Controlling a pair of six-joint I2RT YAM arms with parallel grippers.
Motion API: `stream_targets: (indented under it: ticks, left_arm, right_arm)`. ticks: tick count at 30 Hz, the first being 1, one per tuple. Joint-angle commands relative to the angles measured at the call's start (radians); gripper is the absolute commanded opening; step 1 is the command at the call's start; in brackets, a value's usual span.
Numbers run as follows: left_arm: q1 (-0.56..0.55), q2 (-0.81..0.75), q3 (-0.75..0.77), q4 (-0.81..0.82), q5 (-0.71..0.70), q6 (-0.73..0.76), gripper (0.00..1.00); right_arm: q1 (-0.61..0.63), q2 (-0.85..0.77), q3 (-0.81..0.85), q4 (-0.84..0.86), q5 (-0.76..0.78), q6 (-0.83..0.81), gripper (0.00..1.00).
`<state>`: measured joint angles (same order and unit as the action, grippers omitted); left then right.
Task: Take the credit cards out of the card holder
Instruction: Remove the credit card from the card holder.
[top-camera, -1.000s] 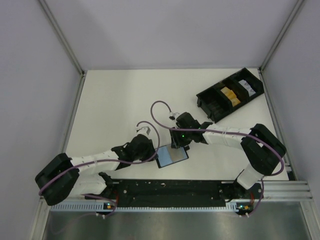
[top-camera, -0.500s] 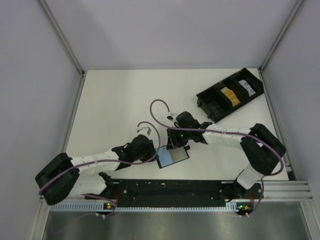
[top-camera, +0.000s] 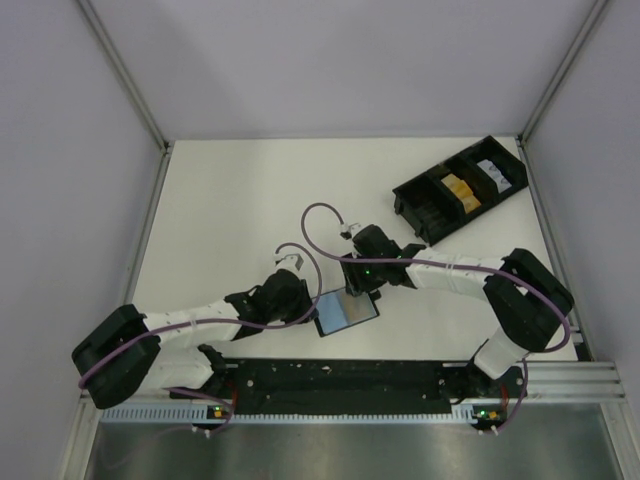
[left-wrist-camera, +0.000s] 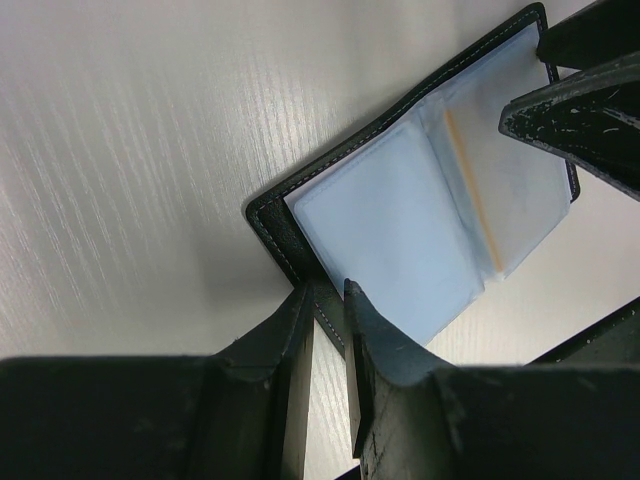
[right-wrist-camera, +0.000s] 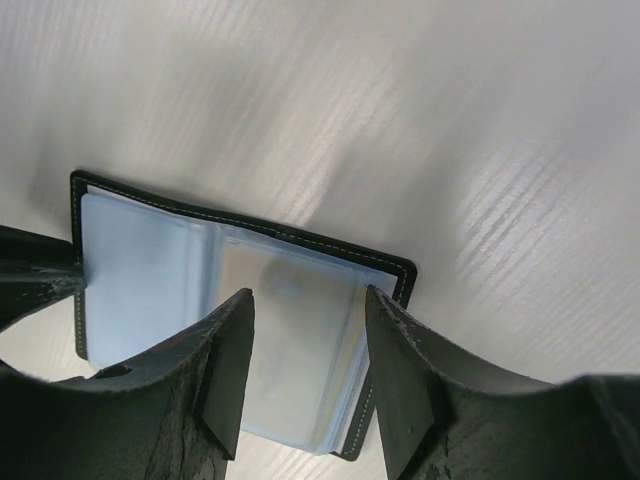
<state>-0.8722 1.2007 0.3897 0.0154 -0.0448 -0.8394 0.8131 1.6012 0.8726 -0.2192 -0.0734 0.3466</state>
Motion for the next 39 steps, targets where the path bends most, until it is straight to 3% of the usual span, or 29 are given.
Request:
stream_targets:
  ticks: [1, 12, 31, 39]
  left_arm:
    - [-0.007, 0.010, 0.017, 0.023, -0.001, -0.004, 0.23]
    - [-0.008, 0.013, 0.020, 0.021, 0.000, -0.004, 0.23]
    - [-0.011, 0.003, 0.015, 0.020, -0.003, -0.009, 0.23]
    - [-0.013, 0.023, 0.017, 0.034, 0.000, -0.015, 0.23]
  right_arm:
    - [-0.008, -0.012, 0.052, -0.017, 0.052, -0.049, 0.49]
    - [-0.006, 0.005, 0.055, -0.008, -0.035, -0.038, 0.43]
    - [0.009, 0.022, 0.029, -0.009, 0.003, -0.017, 0.43]
    - [0.034, 0.039, 0.013, 0.018, -0.110, 0.060, 0.37]
